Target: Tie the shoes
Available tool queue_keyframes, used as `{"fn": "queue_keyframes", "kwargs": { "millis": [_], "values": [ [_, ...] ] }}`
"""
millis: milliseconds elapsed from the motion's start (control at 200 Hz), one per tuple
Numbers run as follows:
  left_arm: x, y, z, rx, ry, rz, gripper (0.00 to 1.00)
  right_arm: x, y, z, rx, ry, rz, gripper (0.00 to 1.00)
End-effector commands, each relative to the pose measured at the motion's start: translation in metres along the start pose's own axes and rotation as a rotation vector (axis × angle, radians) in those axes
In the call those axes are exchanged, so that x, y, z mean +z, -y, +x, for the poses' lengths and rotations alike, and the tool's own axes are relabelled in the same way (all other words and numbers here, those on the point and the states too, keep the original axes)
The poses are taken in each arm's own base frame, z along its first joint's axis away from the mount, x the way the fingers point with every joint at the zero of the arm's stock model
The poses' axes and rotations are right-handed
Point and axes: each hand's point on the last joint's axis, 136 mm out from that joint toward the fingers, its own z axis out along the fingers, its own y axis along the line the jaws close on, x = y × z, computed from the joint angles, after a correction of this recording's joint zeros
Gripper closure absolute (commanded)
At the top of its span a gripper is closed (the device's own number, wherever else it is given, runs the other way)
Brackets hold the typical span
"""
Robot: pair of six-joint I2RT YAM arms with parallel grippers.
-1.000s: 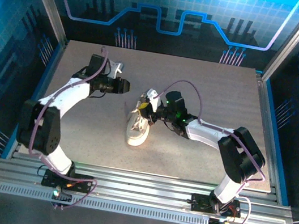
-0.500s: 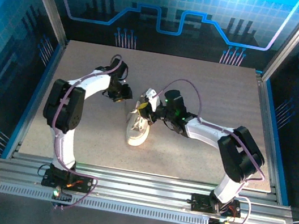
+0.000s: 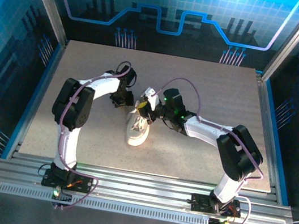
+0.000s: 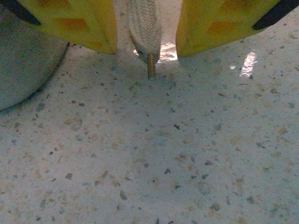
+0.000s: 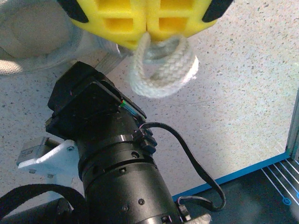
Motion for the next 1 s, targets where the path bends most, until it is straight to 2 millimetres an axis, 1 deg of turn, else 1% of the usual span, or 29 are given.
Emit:
{"fn": "queue_keyframes", "kwargs": {
  "millis": [0,70,135,175,190,220,300,355,500,640,700,705,805,915,996],
  "values": [
    [0.015,-0.006,0.020,-0.018,-0.073,-0.037,0.64,0.002,-0.002,-0.008,-0.025,0.004,-0.017,1.00],
    [0.015,-0.006,0.021,-0.017,-0.075,-0.032,0.71,0.001,-0.001,-0.010,-0.026,0.003,-0.013,1.00],
    [0.012,-0.006,0.019,-0.012,-0.061,-0.021,0.85,0.000,0.000,-0.010,-0.020,-0.004,-0.004,1.00],
    [0.009,-0.005,0.017,-0.008,-0.049,-0.004,0.92,0.000,0.001,-0.015,-0.019,0.002,0.002,1.00],
    [0.007,-0.005,0.015,-0.006,-0.043,0.005,0.95,0.000,0.001,-0.011,-0.006,-0.019,0.002,1.00],
    [0.003,-0.004,0.011,-0.008,-0.026,0.024,1.00,-0.001,0.002,-0.011,0.002,-0.028,0.006,1.00],
    [-0.012,-0.001,-0.001,-0.010,0.028,0.091,1.00,-0.001,0.003,-0.012,0.021,-0.044,0.013,1.00],
    [-0.027,0.002,-0.011,-0.011,0.082,0.146,1.00,-0.001,0.005,-0.011,0.036,-0.055,0.017,1.00],
    [-0.075,0.008,-0.033,0.025,0.226,0.276,1.00,0.000,0.009,-0.009,0.077,-0.079,0.025,1.00],
    [-0.117,0.009,-0.043,0.071,0.343,0.337,1.00,0.001,0.012,-0.006,0.106,-0.109,0.033,1.00],
    [-0.130,0.009,-0.042,0.088,0.376,0.357,1.00,0.001,0.014,-0.007,0.114,-0.114,0.037,1.00],
    [-0.133,0.010,-0.043,0.091,0.384,0.361,1.00,0.001,0.014,-0.006,0.116,-0.115,0.037,1.00],
    [-0.148,0.009,-0.034,0.120,0.420,0.388,1.00,0.001,0.017,-0.008,0.137,-0.124,0.044,1.00],
    [-0.161,0.008,-0.012,0.160,0.457,0.455,1.00,0.001,0.020,-0.010,0.150,-0.137,0.049,1.00],
    [-0.175,0.007,0.006,0.206,0.509,0.491,1.00,0.001,0.023,-0.009,0.161,-0.151,0.058,1.00]
  ]
}}
